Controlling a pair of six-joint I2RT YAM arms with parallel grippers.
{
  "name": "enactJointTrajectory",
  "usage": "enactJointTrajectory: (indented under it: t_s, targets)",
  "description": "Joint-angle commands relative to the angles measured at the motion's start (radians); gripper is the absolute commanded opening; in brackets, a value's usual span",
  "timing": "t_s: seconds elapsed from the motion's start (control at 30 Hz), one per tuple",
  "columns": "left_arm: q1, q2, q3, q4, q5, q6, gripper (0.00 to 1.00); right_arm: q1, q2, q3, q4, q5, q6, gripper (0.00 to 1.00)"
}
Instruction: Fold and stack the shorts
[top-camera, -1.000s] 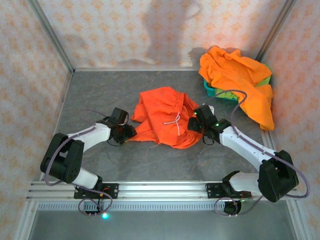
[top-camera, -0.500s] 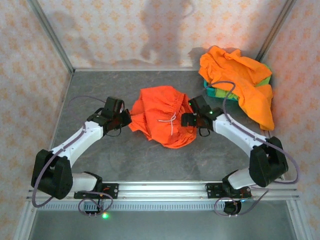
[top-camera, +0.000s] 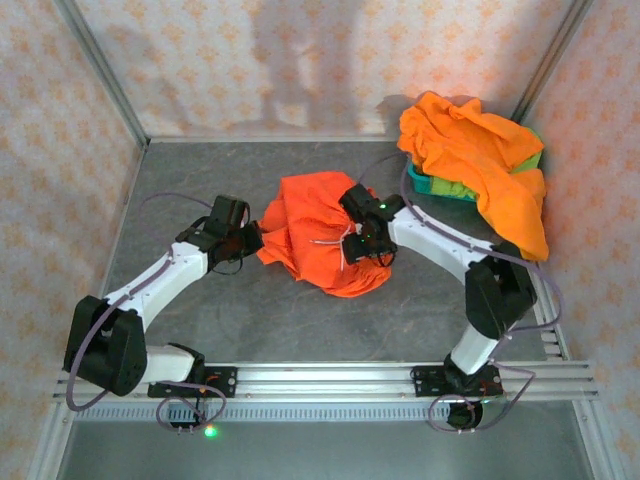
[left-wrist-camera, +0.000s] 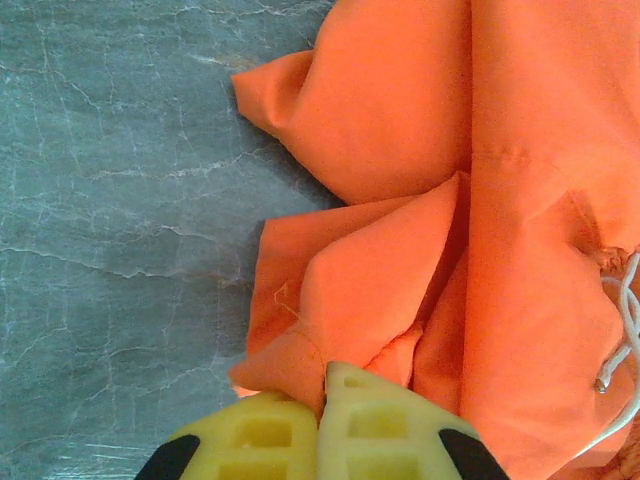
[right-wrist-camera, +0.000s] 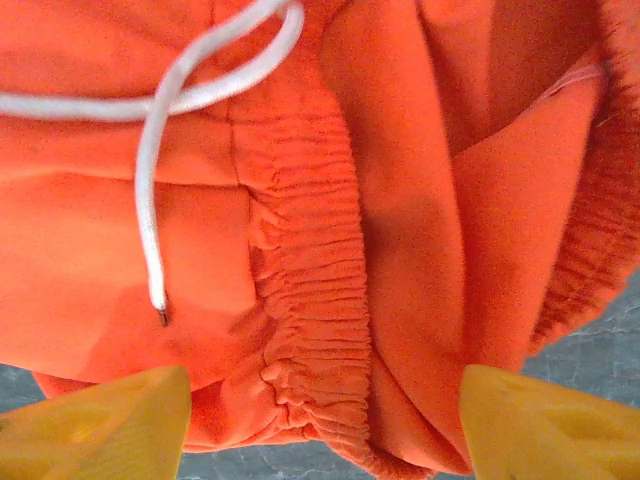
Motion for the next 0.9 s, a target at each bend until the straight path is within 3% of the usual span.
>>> enactJointTrajectory:
  t_s: [0.0,0.6,0.77,0.87]
  targets:
    - [-0.003,0.009,-0.014,-0.01,-0.028,0.012,0.0,0.018,0.045,0.043,-0.084,0.059,0.001,0.67]
    - [-0.003,0.012,-0.033,-0.003,-0.04,0.011,0.0,0.037,0.161,0.056,-0.097,0.084,0.032,0.52]
    - [-0.003,0.012,-0.034,-0.004,-0.045,0.011,0.0,0.037,0.155,0.054,-0.105,0.089,0.042,0.35]
    - [-0.003,0.01,-0.03,-0.01,-0.053,0.014,0.0,0.037,0.149,0.062,-0.113,0.102,0.049,0.14]
